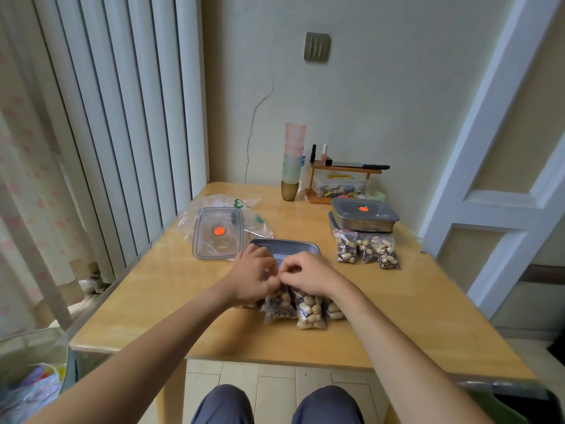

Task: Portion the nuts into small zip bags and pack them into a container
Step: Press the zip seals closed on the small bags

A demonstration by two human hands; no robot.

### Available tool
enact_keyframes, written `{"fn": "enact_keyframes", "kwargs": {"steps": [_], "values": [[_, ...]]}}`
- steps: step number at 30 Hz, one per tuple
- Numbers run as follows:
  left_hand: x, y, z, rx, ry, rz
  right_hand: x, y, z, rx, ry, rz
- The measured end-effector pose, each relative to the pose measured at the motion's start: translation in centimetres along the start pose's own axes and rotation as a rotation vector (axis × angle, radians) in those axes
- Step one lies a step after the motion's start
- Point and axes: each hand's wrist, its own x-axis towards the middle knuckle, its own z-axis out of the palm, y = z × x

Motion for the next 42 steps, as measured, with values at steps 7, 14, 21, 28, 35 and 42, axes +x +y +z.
{"fn": "enact_keyframes", "kwargs": {"steps": [7, 14, 21, 28, 35, 42], "values": [[0.0, -1.1, 1.7, 0.056, 0.052, 0.223, 1.7, 6.2, -1.7, 0.110, 0.539, 0.187], [0.4, -1.8, 1.4, 0.146, 0.059, 0.386, 3.3, 13.7, -1.3, 0.127, 0.741, 0.532], [1.0, -3.5, -0.7, 0.230, 0.127, 0.374, 5.7, 14.3, -0.6, 0.245, 0.865, 0.594], [0.3, -3.7, -0.1, 0.124, 0.153, 0.354, 5.7, 13.4, -1.7, 0.246, 0.714, 0.627], [0.7, -2.0, -0.6, -0.257, 0.355, 0.119, 3.7, 5.3, -3.7, 0.309, 0.527, 0.243], [2.6, 1.1, -2.2, -1.020, 0.360, -0.204, 3.0, -0.2, -1.8, 0.347, 0.107, 0.001]]}}
